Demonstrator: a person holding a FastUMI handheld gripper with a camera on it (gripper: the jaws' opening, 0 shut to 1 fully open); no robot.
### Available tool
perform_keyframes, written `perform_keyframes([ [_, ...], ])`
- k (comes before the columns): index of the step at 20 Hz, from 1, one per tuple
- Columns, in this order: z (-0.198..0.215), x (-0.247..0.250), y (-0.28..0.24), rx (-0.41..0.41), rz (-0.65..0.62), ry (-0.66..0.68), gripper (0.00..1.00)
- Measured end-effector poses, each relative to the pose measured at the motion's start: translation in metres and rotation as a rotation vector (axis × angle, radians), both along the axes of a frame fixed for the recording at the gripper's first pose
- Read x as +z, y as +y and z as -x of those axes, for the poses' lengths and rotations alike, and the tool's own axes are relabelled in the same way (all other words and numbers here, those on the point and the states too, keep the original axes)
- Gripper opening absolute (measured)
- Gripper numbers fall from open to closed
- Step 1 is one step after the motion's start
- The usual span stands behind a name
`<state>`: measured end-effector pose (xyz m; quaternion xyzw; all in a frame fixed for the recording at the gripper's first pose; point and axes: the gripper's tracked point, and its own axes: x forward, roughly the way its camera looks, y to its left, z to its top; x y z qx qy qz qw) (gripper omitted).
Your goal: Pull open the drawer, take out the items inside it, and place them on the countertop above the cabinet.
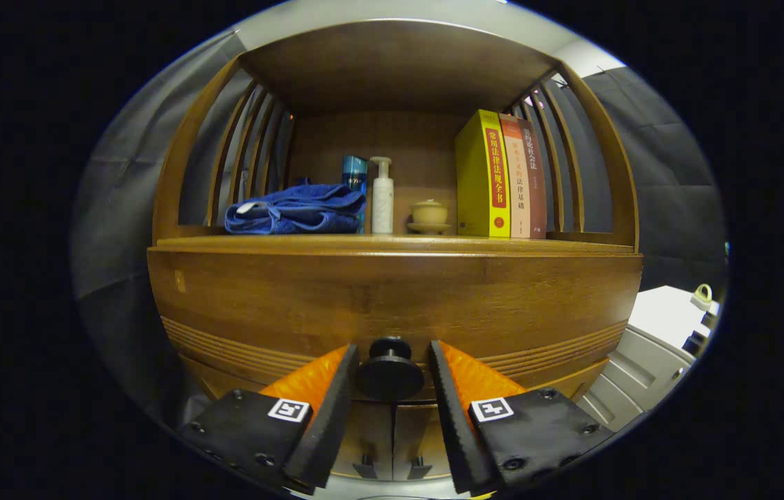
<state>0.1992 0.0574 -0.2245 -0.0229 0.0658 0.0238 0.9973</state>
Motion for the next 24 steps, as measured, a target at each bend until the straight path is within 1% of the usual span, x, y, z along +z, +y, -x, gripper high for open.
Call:
perform_keyframes([
  [2,0.000,0.001,-0.003,-0.012,0.001,-0.010,0.54],
  [7,-0.002,0.001,-0.002,-0.008,0.026,0.009,0.38],
  [13,0.015,0.002,-0.004,-0.018,-0.010,0.059,0.38],
  [17,0.044,0.003,-0.004,-0.038,-0.060,0.090,0.38],
  [24,0.095,0.004,-0.007,-0.047,-0.051,0.104,0.37],
])
